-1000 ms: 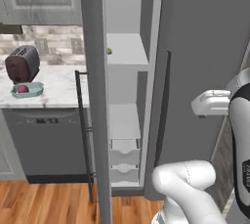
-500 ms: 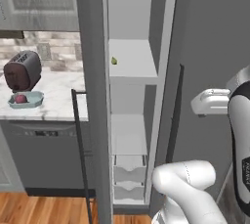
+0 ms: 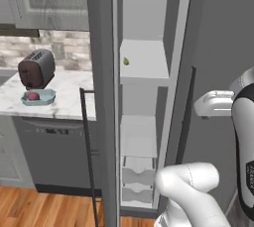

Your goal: Take the onion and lemon wedge out of the freezer and place them in the tupperware container on the counter. Then put the tupperware containing the vegetables back in the freezer.

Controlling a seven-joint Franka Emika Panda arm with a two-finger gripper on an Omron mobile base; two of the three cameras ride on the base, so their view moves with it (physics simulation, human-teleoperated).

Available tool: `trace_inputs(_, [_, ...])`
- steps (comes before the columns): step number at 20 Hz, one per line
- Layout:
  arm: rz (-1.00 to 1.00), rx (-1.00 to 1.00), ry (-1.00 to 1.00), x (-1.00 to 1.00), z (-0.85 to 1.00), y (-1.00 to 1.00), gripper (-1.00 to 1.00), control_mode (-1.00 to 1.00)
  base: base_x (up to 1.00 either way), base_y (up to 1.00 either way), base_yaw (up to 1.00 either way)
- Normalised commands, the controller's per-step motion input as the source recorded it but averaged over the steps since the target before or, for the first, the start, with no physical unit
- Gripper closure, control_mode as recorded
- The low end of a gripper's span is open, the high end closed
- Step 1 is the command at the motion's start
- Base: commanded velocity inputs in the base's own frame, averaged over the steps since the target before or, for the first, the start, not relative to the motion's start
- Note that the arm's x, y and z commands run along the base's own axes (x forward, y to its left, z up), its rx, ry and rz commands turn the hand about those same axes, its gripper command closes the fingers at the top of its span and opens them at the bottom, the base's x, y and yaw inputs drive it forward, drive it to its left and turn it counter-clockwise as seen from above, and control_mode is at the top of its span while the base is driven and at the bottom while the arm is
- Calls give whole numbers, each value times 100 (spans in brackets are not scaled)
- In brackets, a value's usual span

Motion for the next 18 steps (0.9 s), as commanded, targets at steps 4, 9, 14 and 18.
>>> trace_inputs(4, [0, 0, 0, 0, 0, 0, -100, 100, 41, -3, 20])
trace_inputs(9, [0, 0, 0, 0, 0, 0, -100, 100, 48, -8, 15])
trace_inputs(14, [0, 0, 0, 0, 0, 0, -100, 100, 43, 0, 3])
trace_inputs(18, [0, 0, 0, 0, 0, 0, -100, 100, 28, 9, 0])
